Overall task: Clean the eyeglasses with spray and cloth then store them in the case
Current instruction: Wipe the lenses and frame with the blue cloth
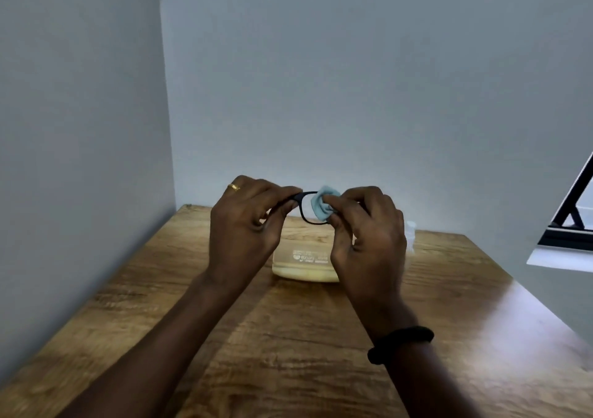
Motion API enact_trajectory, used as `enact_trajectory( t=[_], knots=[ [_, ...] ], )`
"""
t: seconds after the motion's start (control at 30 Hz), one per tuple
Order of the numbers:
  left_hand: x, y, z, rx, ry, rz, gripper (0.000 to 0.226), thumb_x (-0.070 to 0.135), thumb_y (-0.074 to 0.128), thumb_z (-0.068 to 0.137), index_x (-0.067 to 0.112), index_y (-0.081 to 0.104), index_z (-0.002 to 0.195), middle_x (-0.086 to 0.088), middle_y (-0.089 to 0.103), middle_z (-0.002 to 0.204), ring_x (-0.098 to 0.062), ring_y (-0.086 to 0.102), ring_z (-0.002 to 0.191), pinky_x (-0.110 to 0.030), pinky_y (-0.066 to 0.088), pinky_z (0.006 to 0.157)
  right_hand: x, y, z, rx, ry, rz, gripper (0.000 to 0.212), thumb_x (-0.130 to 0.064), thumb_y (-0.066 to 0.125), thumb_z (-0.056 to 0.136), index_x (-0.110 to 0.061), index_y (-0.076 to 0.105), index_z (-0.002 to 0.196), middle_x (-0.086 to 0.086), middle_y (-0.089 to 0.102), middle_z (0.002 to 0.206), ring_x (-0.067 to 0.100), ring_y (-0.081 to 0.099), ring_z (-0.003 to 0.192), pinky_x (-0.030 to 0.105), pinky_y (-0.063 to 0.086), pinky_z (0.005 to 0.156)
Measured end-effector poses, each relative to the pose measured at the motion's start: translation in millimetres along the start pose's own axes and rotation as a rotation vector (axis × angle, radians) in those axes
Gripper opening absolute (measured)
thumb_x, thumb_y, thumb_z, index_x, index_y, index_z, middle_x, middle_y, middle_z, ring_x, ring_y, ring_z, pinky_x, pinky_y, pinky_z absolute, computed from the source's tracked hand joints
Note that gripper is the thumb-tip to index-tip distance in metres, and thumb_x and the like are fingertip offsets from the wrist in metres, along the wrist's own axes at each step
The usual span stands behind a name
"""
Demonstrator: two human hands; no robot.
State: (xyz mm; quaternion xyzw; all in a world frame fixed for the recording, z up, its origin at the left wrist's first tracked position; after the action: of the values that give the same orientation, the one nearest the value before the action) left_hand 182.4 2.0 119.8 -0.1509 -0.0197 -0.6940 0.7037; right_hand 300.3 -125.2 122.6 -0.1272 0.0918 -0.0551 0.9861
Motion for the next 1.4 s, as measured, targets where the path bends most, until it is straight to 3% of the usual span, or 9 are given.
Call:
enact_trajectory(
  t=[0.13,0.27,0.4,0.6,1.03,1.4],
  knots=[
    [-2,4,0,-0.028,0.012,0.012,0.013,0.017,0.071,0.093,0.015,0.080,0.103,0.004,0.076,0.090,-0.019,0.064,0.085,-0.040,0.054,0.069,-13,5,-3,-0.019,-0.073,0.033,0.034,0.013,0.068,0.077,-0.006,0.077,0.104,0.011,0.067,0.098,0.029,0.061,0.085,0.044,0.047,0.070],
    [-8,0,1,0.001,-0.001,0.015,0.014,0.013,0.072,0.091,0.013,0.080,0.103,0.002,0.077,0.091,-0.019,0.065,0.086,-0.042,0.055,0.067,-19,13,-4,-0.097,-0.118,0.037,0.037,0.007,0.055,0.080,-0.009,0.077,0.105,0.012,0.067,0.102,0.029,0.059,0.090,0.042,0.045,0.073],
    [-15,-4,3,0.022,-0.023,0.020,0.013,0.011,0.075,0.090,0.016,0.080,0.101,0.005,0.076,0.090,-0.019,0.065,0.085,-0.042,0.055,0.064,-17,17,-4,-0.141,-0.108,0.026,0.039,0.011,0.062,0.073,-0.011,0.078,0.101,0.011,0.066,0.100,0.030,0.058,0.091,0.042,0.045,0.069],
    [-25,-8,4,0.038,-0.065,0.022,0.013,0.010,0.076,0.089,0.016,0.080,0.101,0.005,0.077,0.090,-0.020,0.065,0.086,-0.044,0.056,0.065,-2,12,0,-0.104,-0.026,-0.023,0.045,-0.003,0.045,0.076,-0.014,0.079,0.103,0.007,0.066,0.100,0.027,0.057,0.088,0.036,0.043,0.068],
    [-2,3,-1,-0.015,0.031,0.038,0.015,0.008,0.073,0.089,0.010,0.079,0.101,-0.001,0.076,0.089,-0.022,0.064,0.086,-0.044,0.055,0.066,-15,12,-3,-0.098,-0.086,0.039,0.052,0.007,0.045,0.075,-0.008,0.075,0.114,0.014,0.063,0.100,0.027,0.055,0.090,0.043,0.050,0.063],
    [-14,-2,0,0.016,-0.044,0.025,0.017,0.007,0.075,0.087,0.013,0.080,0.102,0.003,0.076,0.091,-0.020,0.065,0.087,-0.043,0.056,0.064,-18,15,-3,-0.127,-0.129,0.031,0.045,0.007,0.051,0.076,-0.011,0.077,0.108,0.014,0.065,0.098,0.032,0.057,0.089,0.045,0.049,0.063]
  ],
)
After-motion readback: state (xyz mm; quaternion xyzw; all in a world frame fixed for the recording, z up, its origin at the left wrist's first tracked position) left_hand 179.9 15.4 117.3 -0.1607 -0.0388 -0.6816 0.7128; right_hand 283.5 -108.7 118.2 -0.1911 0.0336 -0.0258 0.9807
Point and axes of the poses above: each hand's wrist, its own z-axis towards the middle knuckle, its own y-axis out of the palm, x = y × z, the point moved 8 cm from there along z, towards the middle knuckle
